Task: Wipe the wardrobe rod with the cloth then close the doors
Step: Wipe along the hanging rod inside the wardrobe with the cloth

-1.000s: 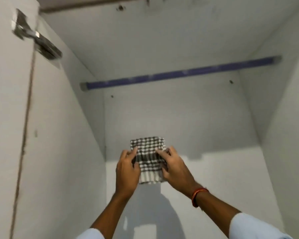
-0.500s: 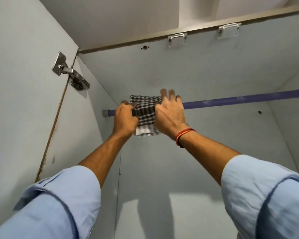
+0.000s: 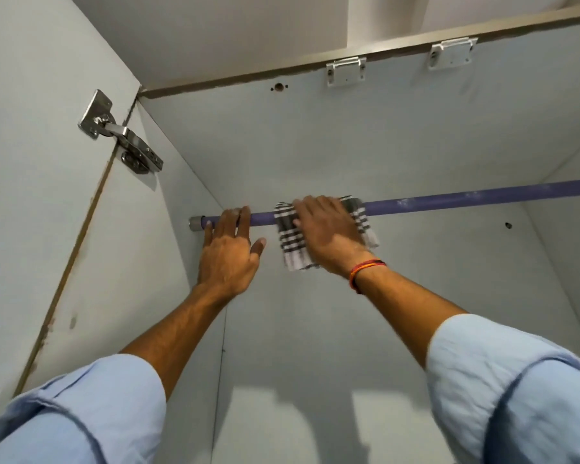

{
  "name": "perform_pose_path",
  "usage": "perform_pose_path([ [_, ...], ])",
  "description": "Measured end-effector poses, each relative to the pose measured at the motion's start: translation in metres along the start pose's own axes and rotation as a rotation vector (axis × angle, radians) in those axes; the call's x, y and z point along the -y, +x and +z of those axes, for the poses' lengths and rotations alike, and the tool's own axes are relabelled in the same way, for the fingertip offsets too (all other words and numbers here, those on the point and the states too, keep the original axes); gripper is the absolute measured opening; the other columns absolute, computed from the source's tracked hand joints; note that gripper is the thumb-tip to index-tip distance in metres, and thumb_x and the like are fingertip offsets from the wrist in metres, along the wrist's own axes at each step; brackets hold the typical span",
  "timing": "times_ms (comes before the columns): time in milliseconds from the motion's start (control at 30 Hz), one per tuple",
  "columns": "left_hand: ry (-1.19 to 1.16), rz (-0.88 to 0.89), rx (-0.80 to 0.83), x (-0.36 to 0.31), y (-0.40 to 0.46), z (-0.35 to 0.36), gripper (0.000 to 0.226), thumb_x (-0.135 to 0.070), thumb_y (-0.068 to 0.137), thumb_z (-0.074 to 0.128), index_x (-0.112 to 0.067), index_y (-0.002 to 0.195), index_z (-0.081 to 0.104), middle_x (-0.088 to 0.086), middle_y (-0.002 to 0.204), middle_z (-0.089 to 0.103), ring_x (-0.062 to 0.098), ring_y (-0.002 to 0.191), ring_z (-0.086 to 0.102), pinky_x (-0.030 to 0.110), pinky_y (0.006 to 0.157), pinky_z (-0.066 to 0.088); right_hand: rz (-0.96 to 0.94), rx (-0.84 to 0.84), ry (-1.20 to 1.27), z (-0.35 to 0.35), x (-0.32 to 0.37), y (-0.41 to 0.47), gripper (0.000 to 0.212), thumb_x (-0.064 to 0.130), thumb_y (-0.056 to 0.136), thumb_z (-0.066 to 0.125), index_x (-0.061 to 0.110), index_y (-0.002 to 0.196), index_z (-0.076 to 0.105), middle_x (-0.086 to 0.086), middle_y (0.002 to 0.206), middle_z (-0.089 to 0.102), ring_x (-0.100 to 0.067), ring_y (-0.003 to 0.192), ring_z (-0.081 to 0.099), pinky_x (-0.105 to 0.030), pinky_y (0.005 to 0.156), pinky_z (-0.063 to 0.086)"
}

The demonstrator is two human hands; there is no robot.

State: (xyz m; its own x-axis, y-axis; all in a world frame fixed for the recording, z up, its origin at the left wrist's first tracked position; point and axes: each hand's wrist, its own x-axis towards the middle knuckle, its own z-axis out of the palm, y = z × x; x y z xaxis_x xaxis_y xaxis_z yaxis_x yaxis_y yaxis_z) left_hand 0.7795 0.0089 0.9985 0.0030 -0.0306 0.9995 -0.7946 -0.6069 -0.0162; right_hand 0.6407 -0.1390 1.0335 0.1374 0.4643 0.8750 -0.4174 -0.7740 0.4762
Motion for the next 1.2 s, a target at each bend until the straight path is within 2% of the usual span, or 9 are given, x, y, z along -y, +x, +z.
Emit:
perform_pose_path([
  [100, -0.002, 0.0, -0.044, -0.002, -0.005, 0.014, 0.073, -0.048, 0.098, 0.039, -0.015, 0.156, 0.01, 0.007, 0.164, 0.018, 0.028, 0.153, 0.011, 0.049, 0.124, 0.005, 0.059, -0.036, -0.102, -0.019, -0.063, -0.031, 0.029, 0.026, 0.094, 0.046, 0.015, 0.119, 0.056, -0.008, 0.105, 0.063, -0.034, 0.095, 0.057, -0.042, 0.088, 0.037],
  [267, 0.039, 0.028, -0.037, 0.002, -0.005, 0.016, 0.082, -0.037, 0.094, 0.051, -0.016, 0.157, 0.003, 0.004, 0.166, 0.008, 0.025, 0.154, 0.0, 0.048, 0.124, 0.0, 0.175, -0.087, -0.316, -0.048, -0.135, -0.073, 0.027, 0.025, 0.092, 0.042, 0.013, 0.114, 0.052, -0.012, 0.101, 0.06, -0.036, 0.092, 0.054, -0.045, 0.088, 0.037],
  [400, 0.029, 0.026, -0.01, 0.001, -0.003, 0.012, 0.081, -0.038, 0.095, 0.05, -0.016, 0.157, 0.002, 0.004, 0.166, 0.006, 0.026, 0.154, -0.001, 0.049, 0.124, 0.0, 0.226, -0.066, -0.286, -0.037, -0.091, -0.052, 0.026, 0.025, 0.09, 0.038, 0.013, 0.107, 0.054, -0.013, 0.098, 0.059, -0.037, 0.091, 0.052, -0.047, 0.086, 0.037],
  [533, 0.034, -0.008, 0.017, -0.001, -0.001, 0.014, 0.077, -0.047, 0.098, 0.04, -0.018, 0.156, 0.0, 0.002, 0.167, 0.002, 0.025, 0.154, -0.003, 0.049, 0.125, -0.001, 0.089, 0.038, -0.194, -0.006, -0.016, -0.014, 0.037, 0.024, 0.096, 0.04, 0.011, 0.129, 0.051, -0.013, 0.116, 0.061, -0.036, 0.103, 0.054, -0.047, 0.097, 0.039],
  [667, 0.064, -0.001, 0.011, 0.001, 0.0, 0.013, 0.072, -0.051, 0.099, 0.034, -0.02, 0.156, 0.002, 0.002, 0.166, 0.005, 0.024, 0.154, -0.002, 0.049, 0.124, -0.001, 0.017, 0.047, -0.112, 0.008, 0.016, 0.004, 0.038, 0.029, 0.102, 0.037, 0.014, 0.135, 0.046, -0.009, 0.123, 0.062, -0.03, 0.108, 0.057, -0.045, 0.103, 0.043],
  [900, 0.067, 0.039, 0.018, 0.003, -0.004, 0.012, 0.074, -0.047, 0.099, 0.037, -0.017, 0.157, 0.001, 0.003, 0.166, 0.006, 0.025, 0.154, -0.001, 0.051, 0.125, 0.003, 0.014, 0.019, -0.271, -0.023, -0.07, -0.032, 0.038, 0.03, 0.101, 0.032, 0.012, 0.129, 0.05, -0.011, 0.113, 0.062, -0.035, 0.099, 0.057, -0.045, 0.091, 0.043],
  [1033, 0.106, -0.007, 0.04, -0.002, -0.006, 0.007, 0.074, -0.051, 0.099, 0.03, -0.016, 0.156, -0.001, 0.004, 0.166, 0.004, 0.025, 0.154, -0.001, 0.052, 0.124, -0.001, 0.08, 0.008, -0.34, -0.054, -0.143, -0.073, 0.033, 0.029, 0.101, 0.034, 0.013, 0.127, 0.048, -0.011, 0.111, 0.06, -0.035, 0.097, 0.055, -0.047, 0.092, 0.042],
  [1100, 0.113, -0.03, 0.014, -0.021, -0.004, 0.004, 0.073, -0.053, 0.099, 0.027, -0.016, 0.156, 0.0, 0.005, 0.166, 0.006, 0.025, 0.154, 0.001, 0.052, 0.124, -0.001, 0.112, 0.028, -0.337, -0.064, -0.162, -0.081, 0.03, 0.028, 0.098, 0.042, 0.015, 0.126, 0.045, -0.011, 0.113, 0.06, -0.033, 0.098, 0.055, -0.047, 0.094, 0.043],
  [1200, 0.061, 0.129, -0.044, -0.08, 0.005, 0.004, 0.071, -0.054, 0.099, 0.022, -0.018, 0.157, 0.003, 0.0, 0.166, 0.007, 0.02, 0.154, 0.003, 0.049, 0.125, 0.0, 0.125, 0.053, -0.334, -0.066, -0.161, -0.077, 0.033, 0.024, 0.096, 0.048, 0.016, 0.128, 0.046, -0.01, 0.112, 0.061, -0.034, 0.098, 0.055, -0.046, 0.092, 0.042],
])
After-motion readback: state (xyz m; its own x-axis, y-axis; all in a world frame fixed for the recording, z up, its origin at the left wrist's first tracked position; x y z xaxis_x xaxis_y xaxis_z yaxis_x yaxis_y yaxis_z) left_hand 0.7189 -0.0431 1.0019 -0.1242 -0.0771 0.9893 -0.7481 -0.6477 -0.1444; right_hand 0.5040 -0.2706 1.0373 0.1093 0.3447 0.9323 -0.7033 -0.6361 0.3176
